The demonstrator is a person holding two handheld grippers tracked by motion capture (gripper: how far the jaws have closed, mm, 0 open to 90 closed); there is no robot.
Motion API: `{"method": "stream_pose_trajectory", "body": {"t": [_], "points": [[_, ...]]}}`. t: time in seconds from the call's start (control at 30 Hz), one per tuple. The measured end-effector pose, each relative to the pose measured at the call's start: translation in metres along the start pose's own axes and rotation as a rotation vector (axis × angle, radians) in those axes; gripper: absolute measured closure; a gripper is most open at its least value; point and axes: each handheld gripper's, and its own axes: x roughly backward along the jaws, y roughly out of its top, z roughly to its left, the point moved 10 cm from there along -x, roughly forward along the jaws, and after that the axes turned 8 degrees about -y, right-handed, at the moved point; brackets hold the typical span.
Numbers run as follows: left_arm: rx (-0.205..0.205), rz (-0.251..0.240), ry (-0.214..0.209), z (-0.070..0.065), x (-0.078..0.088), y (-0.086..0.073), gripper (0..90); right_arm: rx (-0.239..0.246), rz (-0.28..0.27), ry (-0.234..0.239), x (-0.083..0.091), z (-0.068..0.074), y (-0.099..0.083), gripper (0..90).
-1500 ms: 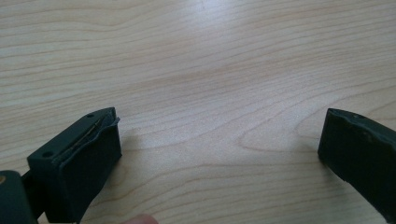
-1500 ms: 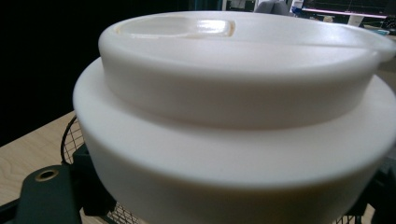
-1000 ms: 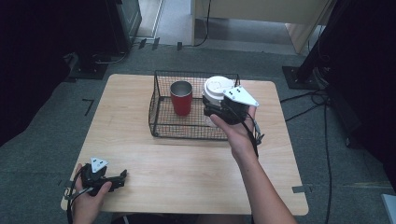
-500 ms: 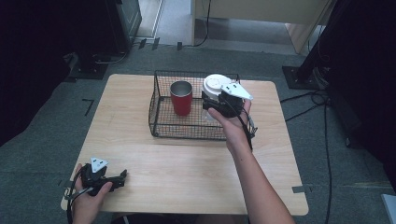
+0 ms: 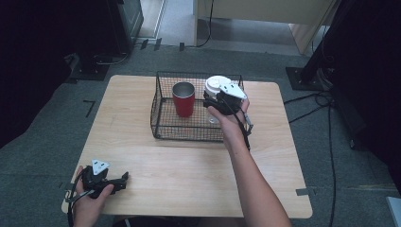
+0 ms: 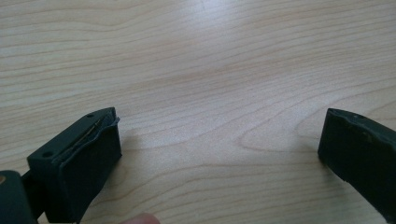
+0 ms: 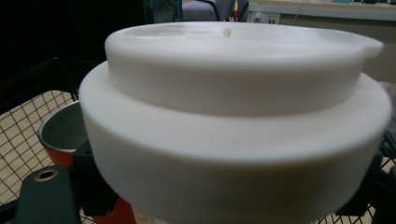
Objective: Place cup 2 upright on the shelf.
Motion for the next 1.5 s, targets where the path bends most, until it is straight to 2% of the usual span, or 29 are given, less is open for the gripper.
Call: {"method": "stream_pose_trajectory", "body": {"t": [0.17,0.3,0.57,0.7,0.83,1.0,1.13,1.27,1.37,1.5], "points": [[0.001,-0.001,0.000,0.000,0.000,0.000,0.0,-0.008,0.034,-0.006,-0.008,-0.001,-0.010,16.0],[0.000,0.000,0.000,0.000,0.000,0.000,0.0,0.005,0.029,-0.001,-0.012,0.000,-0.011,16.0],[0.000,0.000,0.000,0.000,0.000,0.000,0.0,-0.022,0.041,-0.017,-0.020,-0.004,-0.017,16.0],[0.000,0.000,0.000,0.000,0.000,0.000,0.0,-0.052,0.045,-0.014,-0.023,-0.008,-0.018,16.0],[0.000,0.001,0.000,0.000,0.000,0.000,0.0,-0.084,0.084,-0.010,-0.024,-0.011,-0.020,16.0],[-0.002,0.002,0.000,0.000,0.000,0.000,0.0,-0.053,0.119,-0.001,-0.023,-0.008,-0.023,15.9],[-0.002,0.003,0.000,0.000,0.000,0.000,0.0,-0.069,0.166,0.004,-0.025,-0.009,-0.027,15.9],[-0.002,0.003,0.000,0.000,0.000,0.000,0.0,-0.111,0.110,0.012,-0.028,-0.010,-0.019,15.9],[-0.002,0.002,0.000,0.000,0.000,0.000,0.0,-0.111,0.100,0.023,-0.031,-0.008,-0.017,15.9],[-0.002,0.002,0.000,0.000,0.000,0.000,0.0,-0.118,0.071,0.006,-0.036,-0.010,-0.015,15.9]]}}
